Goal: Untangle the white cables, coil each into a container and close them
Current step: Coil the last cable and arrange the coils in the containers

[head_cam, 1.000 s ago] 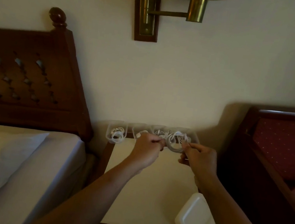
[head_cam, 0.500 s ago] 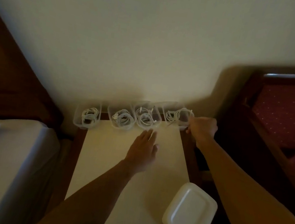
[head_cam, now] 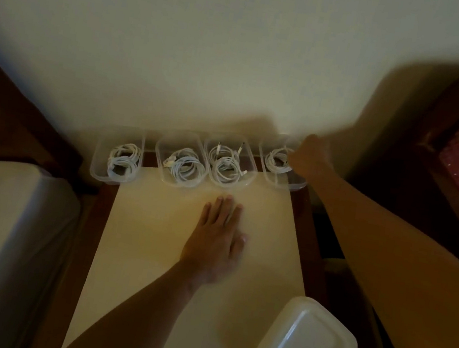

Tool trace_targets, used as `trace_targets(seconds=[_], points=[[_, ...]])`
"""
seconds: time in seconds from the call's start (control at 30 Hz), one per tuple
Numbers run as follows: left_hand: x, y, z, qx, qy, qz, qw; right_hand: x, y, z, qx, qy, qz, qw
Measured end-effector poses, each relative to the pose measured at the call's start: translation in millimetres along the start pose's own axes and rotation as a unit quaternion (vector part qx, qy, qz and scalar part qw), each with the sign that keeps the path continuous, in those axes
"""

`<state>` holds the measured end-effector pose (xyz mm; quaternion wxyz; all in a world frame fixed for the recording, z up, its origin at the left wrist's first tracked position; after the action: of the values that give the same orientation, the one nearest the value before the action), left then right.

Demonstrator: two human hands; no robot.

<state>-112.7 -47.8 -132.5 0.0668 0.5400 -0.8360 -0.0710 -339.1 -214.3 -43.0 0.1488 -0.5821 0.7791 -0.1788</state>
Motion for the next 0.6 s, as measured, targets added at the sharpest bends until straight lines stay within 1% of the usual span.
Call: trace_targets(seconds=[0.2, 0.43, 0.53, 0.6], points=[[0, -2, 2, -0.001, 0.003, -0.005, 1.000, -6, -1, 15, -0.045, 0.041, 0.000, 0.998], [3, -4, 6, 0.004, 0.005, -0.006, 1.000, -11, 3, 18, -0.081, 0.052, -0.017, 0.995], [3, -5, 7, 0.000, 0.010, -0.009, 1.000, -16, 0, 12, -0.062, 0.084, -0.045, 0.993], [4, -5, 7, -0.002, 0.011, -0.012, 1.000, -24, 0, 8, -0.010, 0.119, -0.035, 0.992]])
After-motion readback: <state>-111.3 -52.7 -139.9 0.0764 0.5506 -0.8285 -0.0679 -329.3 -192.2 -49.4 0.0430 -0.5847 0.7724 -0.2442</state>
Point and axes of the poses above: each hand's wrist, its own x-axis towards the middle knuckle, its own z-axis out of the palm, y = z × x, the point moved 3 cm from there along x, towards the middle knuckle, and after that the axes turned 2 degrees about x, right-handed, at the moved point
